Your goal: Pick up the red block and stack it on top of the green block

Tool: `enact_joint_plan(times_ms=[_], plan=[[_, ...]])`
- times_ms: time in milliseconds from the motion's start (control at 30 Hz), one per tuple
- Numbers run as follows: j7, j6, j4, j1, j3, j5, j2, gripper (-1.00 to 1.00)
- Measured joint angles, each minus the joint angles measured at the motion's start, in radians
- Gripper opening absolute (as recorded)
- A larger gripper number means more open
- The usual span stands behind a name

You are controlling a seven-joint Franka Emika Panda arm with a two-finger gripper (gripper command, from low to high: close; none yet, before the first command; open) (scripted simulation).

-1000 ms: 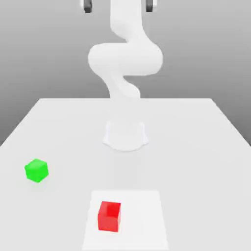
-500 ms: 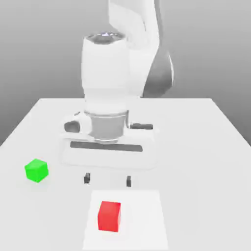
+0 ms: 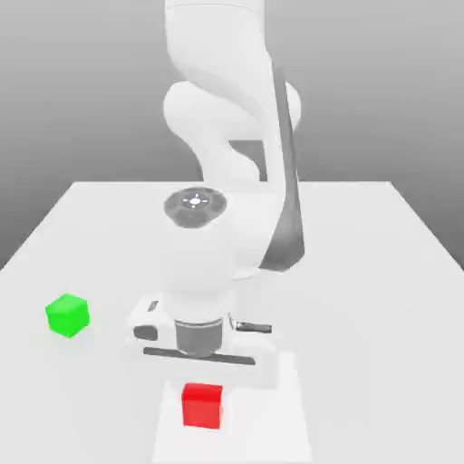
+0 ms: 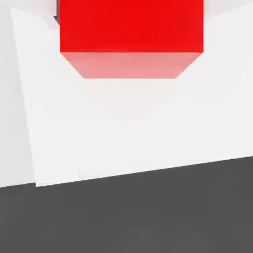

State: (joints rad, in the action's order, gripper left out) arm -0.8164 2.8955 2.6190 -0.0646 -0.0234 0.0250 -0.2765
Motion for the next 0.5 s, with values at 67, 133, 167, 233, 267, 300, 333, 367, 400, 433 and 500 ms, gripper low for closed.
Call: enact_joint_plan(times_ms=[67, 133, 167, 233, 267, 300, 333, 367, 400, 433, 500], plan=[[-0.005, -0.054, 0.009, 0.002, -0.004, -0.006, 0.063, -1.0], [-0.01, -0.114, 0.02, 0.003, -0.006, -0.013, 0.134, -1.0], [-0.028, -0.133, 0.027, -0.003, -0.015, -0.017, 0.16, -1.0], [-0.095, -0.152, 0.042, -0.038, -0.047, -0.027, 0.195, -1.0], [-0.135, -0.158, 0.05, -0.065, -0.064, -0.033, 0.209, -1.0], [-0.178, -0.162, 0.058, -0.092, -0.079, -0.04, 0.222, -1.0], [-0.221, -0.166, 0.067, -0.118, -0.092, -0.048, 0.235, -1.0], [-0.265, -0.17, 0.075, -0.145, -0.104, -0.055, 0.247, -1.0], [-0.308, -0.173, 0.083, -0.173, -0.114, -0.062, 0.26, -1.0], [-0.352, -0.177, 0.092, -0.205, -0.12, -0.069, 0.272, -1.0], [-0.439, -0.183, 0.109, -0.254, -0.148, -0.081, 0.297, -1.0]])
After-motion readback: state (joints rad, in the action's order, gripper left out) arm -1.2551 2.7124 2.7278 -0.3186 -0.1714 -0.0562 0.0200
